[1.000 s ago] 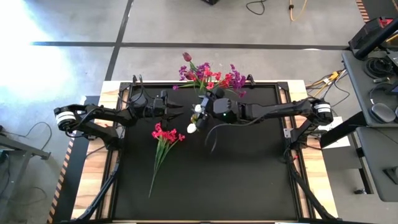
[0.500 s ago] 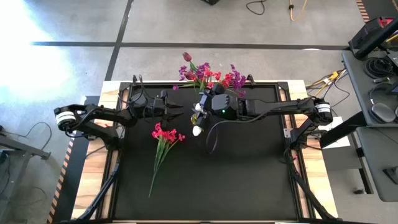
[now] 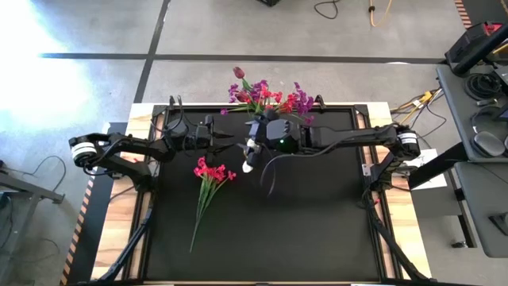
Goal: Sort flowers into vase by color
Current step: Put the white tulip into the yellow vase, then put the red flowers into the yellow vase
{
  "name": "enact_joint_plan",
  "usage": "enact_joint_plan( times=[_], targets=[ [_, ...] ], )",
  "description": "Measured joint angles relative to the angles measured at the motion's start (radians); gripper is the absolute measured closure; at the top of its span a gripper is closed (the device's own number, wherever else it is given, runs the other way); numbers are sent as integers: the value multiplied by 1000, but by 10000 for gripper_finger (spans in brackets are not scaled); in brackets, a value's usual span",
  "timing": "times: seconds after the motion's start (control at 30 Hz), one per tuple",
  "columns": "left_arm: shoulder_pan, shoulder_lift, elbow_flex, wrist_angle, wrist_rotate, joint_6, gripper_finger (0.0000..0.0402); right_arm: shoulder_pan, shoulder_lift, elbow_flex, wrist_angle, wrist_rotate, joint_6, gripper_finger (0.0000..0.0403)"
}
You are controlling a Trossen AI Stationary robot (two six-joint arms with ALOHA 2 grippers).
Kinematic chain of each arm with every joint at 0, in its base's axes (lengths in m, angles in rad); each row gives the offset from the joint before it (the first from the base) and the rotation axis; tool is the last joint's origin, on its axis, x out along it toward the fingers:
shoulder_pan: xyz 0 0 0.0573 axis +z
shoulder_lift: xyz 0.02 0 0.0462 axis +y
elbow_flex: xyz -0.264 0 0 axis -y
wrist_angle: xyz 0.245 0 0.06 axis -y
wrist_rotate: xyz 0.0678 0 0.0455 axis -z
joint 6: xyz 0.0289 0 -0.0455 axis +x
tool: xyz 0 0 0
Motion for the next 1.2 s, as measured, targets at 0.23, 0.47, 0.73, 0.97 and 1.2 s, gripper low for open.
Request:
enact_joint_plan(
  times=[0.23, 0.47, 0.73, 0.97, 1.2],
  targets=[
    [0, 0, 0, -5, 0, 0, 260, 3, -3, 72, -31, -4, -17, 64],
    [0, 0, 0, -5, 0, 0, 260, 28, -7, 115, -32, -8, -79, 64],
    [0, 0, 0, -4, 0, 0, 260, 72, -8, 185, -45, 4, -177, 68],
    [0, 0, 0, -4, 0, 0, 260, 130, -29, 221, -115, 131, -242, 146],
    [0, 0, 0, -5, 0, 0, 260, 175, -115, 139, -111, 142, -273, 293]
  ],
)
